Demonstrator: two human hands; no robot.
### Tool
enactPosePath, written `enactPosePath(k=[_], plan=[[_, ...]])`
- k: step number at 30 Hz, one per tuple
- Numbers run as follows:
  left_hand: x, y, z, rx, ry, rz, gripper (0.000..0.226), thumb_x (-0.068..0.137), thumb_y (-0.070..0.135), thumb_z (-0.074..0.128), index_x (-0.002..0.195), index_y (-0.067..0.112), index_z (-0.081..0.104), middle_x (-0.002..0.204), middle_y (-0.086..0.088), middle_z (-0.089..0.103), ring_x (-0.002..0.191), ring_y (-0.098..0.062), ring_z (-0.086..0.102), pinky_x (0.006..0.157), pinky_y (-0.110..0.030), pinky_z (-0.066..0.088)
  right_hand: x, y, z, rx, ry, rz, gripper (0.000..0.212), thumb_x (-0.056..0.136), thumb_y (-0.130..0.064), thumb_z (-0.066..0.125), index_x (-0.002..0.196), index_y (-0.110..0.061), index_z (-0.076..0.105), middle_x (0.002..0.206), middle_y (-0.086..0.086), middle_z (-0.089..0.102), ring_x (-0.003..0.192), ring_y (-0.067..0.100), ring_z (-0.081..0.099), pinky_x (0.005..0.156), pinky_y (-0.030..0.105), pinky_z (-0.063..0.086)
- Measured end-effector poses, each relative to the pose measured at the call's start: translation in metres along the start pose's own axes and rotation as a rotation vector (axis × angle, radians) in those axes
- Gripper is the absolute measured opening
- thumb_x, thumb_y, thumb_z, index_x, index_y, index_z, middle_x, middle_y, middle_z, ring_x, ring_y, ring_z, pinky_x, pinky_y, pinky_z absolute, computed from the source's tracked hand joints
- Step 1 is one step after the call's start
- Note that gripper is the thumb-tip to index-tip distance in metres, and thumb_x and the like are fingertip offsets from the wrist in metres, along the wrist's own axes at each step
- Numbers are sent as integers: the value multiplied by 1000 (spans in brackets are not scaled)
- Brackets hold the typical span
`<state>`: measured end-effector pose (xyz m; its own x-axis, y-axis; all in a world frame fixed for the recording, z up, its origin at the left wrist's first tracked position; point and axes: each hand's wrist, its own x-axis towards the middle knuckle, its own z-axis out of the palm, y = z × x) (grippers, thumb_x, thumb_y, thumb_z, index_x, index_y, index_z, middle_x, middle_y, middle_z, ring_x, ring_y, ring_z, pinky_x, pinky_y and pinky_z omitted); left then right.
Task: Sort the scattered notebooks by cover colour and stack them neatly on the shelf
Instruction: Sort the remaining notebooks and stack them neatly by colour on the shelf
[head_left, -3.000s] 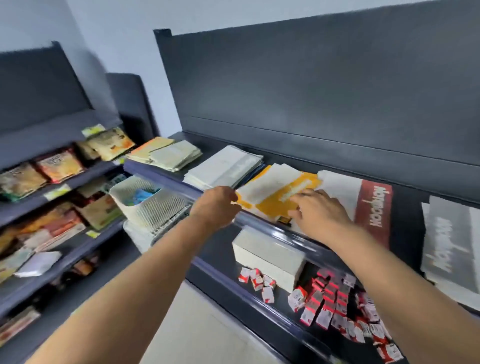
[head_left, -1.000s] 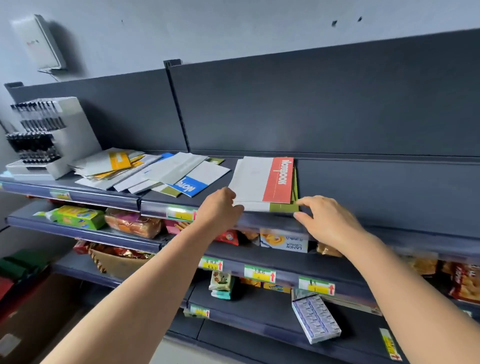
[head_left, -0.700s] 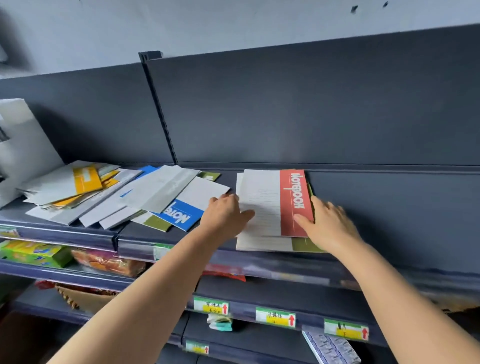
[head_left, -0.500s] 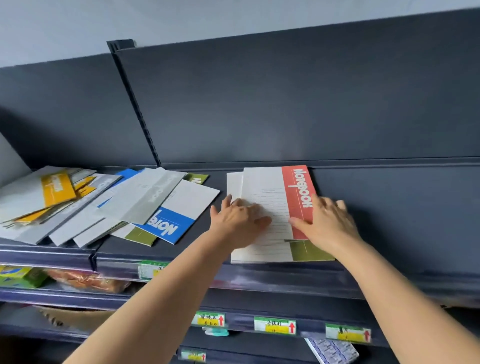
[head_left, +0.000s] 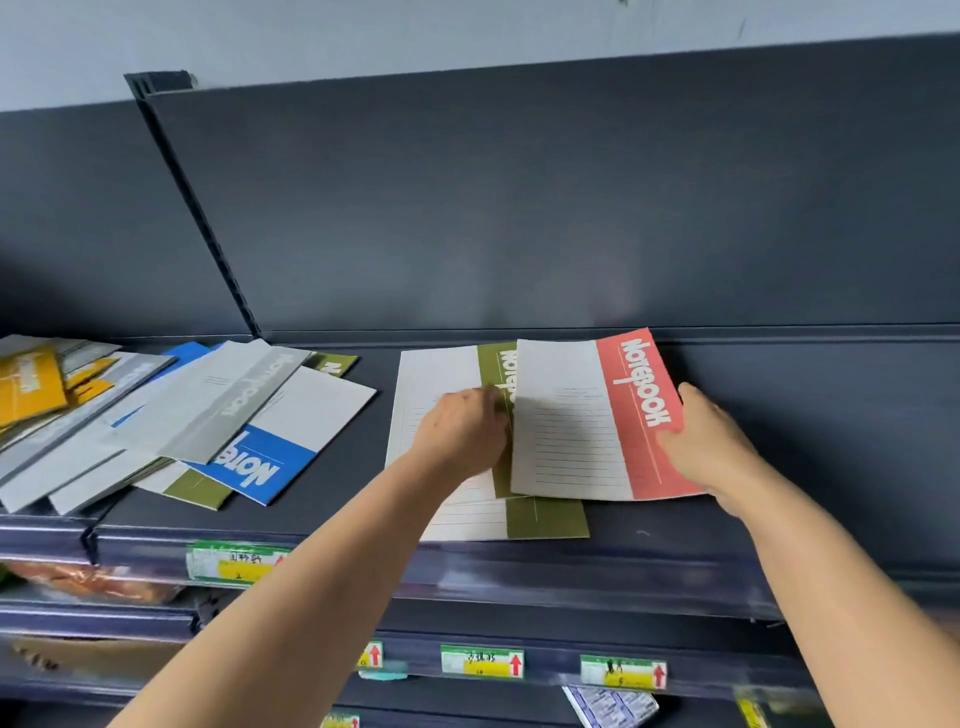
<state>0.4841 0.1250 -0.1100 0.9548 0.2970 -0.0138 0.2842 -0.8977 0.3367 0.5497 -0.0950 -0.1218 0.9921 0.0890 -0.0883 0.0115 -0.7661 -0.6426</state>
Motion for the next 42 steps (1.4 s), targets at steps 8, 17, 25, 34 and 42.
enactPosePath(k=[8,17,25,34,42], plan=[[-4,-27,-8,107,-38,-322,91,77,69,60,137,6,33,141,-17,43,129,-37,39,103,-44,36,-18,-5,-15,-635,89,-100,60,88,-11,53,143,-11,29,140,10,34,125,30,39,96,40,40],[-4,-27,-23,-60,-1,-462,91,72,50,79,136,3,36,126,-12,54,116,-29,53,97,-38,47,-47,-45,25,-494,-360,-596,61,92,-51,52,148,-37,31,159,-7,21,145,19,20,115,46,20],[-6,-20,-27,-388,109,-405,37,84,19,71,116,7,58,108,-7,63,92,-25,60,75,-32,49,-46,-40,26,-500,-378,-464,74,91,-59,47,153,-29,19,161,0,12,146,28,12,116,49,16],[-3,-52,-38,-186,211,-375,46,78,23,70,119,9,53,114,-9,63,102,-30,59,76,-31,47,-50,-71,38,-513,-216,-541,50,98,-49,39,141,-23,43,145,0,44,129,23,45,103,44,38],[-20,-147,-57,-31,247,-313,36,85,26,65,119,16,62,122,-3,63,117,-27,54,89,-32,44,-58,-141,96,-506,-159,-688,34,100,-34,41,128,-19,54,136,-2,53,123,22,49,99,39,42]])
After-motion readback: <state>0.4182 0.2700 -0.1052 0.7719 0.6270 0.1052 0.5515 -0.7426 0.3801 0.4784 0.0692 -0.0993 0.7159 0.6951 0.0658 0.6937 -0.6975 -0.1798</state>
